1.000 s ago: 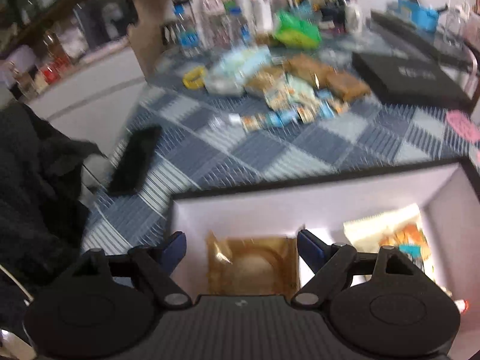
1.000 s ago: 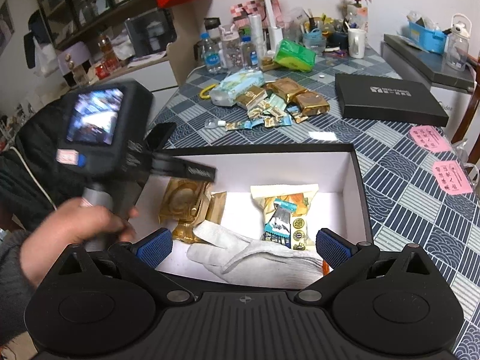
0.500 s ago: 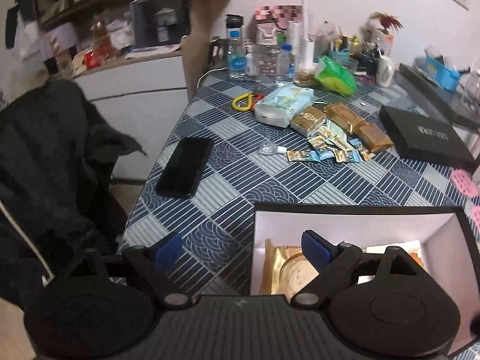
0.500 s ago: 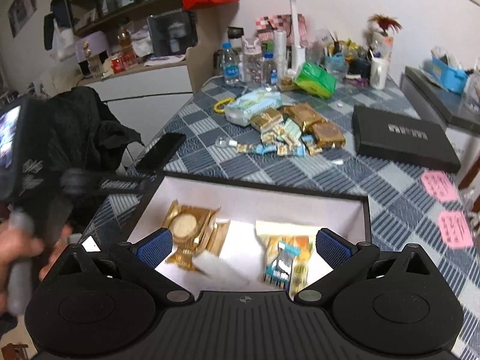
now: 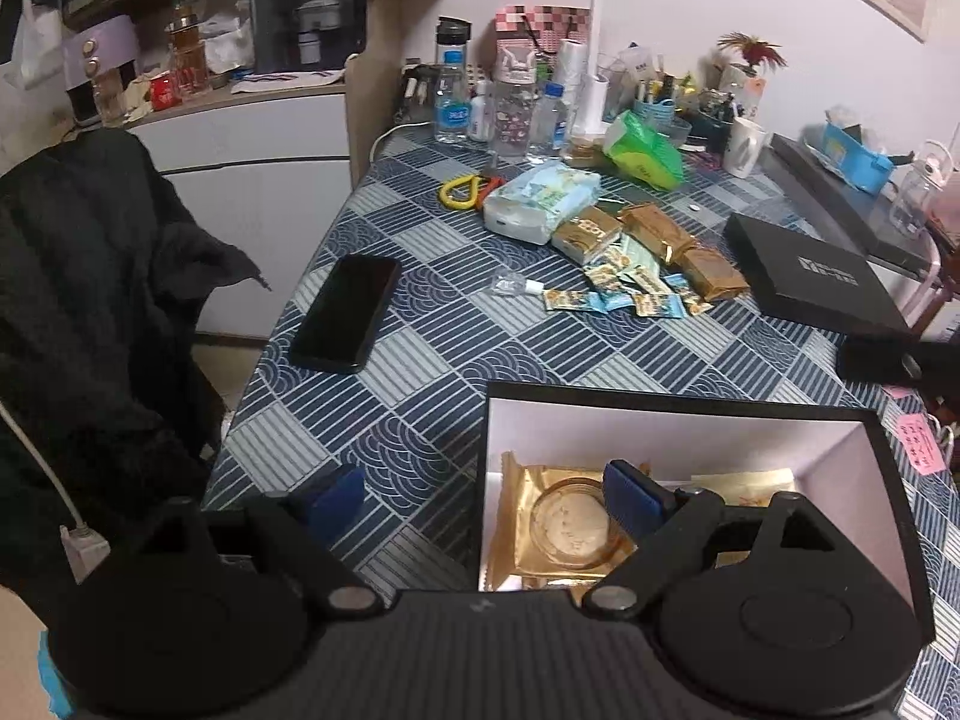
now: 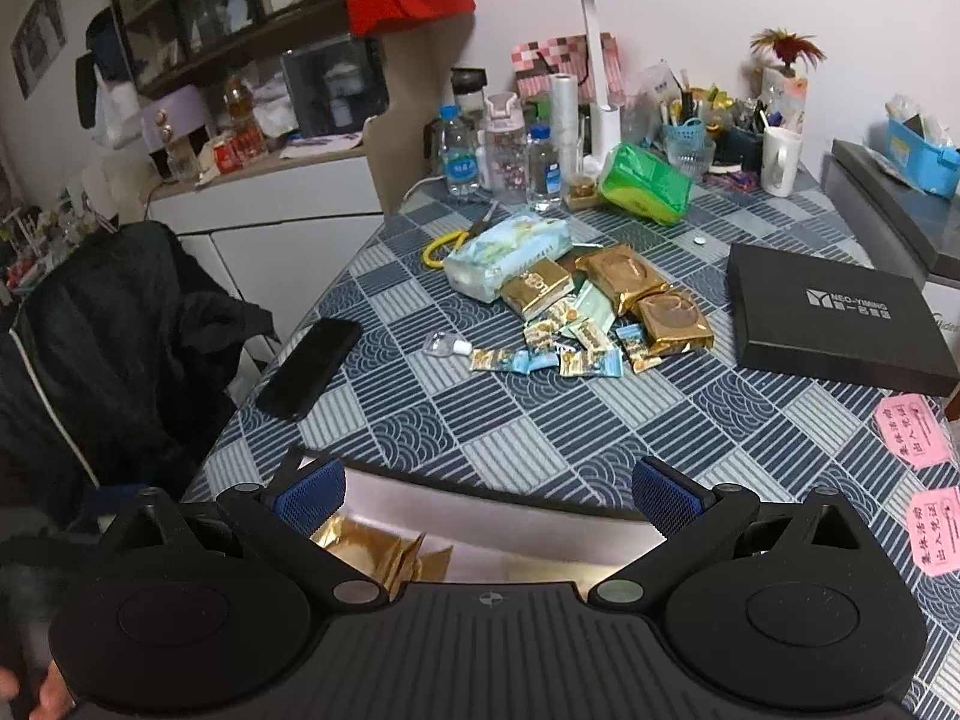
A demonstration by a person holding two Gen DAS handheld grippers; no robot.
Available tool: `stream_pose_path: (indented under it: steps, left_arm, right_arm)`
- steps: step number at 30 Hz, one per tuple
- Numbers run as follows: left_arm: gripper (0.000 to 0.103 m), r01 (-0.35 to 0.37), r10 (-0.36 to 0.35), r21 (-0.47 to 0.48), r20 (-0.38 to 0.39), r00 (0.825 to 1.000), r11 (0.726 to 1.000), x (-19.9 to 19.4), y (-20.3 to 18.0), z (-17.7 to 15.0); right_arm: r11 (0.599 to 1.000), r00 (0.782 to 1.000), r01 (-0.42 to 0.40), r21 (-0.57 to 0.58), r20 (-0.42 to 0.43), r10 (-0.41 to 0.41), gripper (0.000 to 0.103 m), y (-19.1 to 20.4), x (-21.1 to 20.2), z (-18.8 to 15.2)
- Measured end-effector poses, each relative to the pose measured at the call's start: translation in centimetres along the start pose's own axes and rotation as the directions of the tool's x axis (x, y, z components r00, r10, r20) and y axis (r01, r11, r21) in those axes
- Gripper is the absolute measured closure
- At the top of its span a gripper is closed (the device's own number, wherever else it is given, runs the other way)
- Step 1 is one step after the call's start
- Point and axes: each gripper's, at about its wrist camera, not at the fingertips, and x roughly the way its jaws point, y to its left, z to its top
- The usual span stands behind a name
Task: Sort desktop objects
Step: 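Withdraw the left tool from the box while the right tool moves over the snack pile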
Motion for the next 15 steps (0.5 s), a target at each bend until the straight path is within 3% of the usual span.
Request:
stream_pose_path:
  steps: [10, 15]
  left_arm:
    - [0.000, 0.040, -0.040, 0.001, -0.003, 0.999, 0.999, -0.6, -0.1, -0.1]
    - [0.000, 0.043, -0.043, -0.023, -0.007, 0.999, 0.999, -0.5, 0.4, -0.1]
  right_arm:
    - [1.000, 0.999, -0.023, 0.003, -0.023, 0.023, 0.000, -0.9, 4.0, 5.0]
    - [0.999, 0.999, -0.019, -0.051, -0.031, 0.017, 0.000, -0.3, 6.8, 8.0]
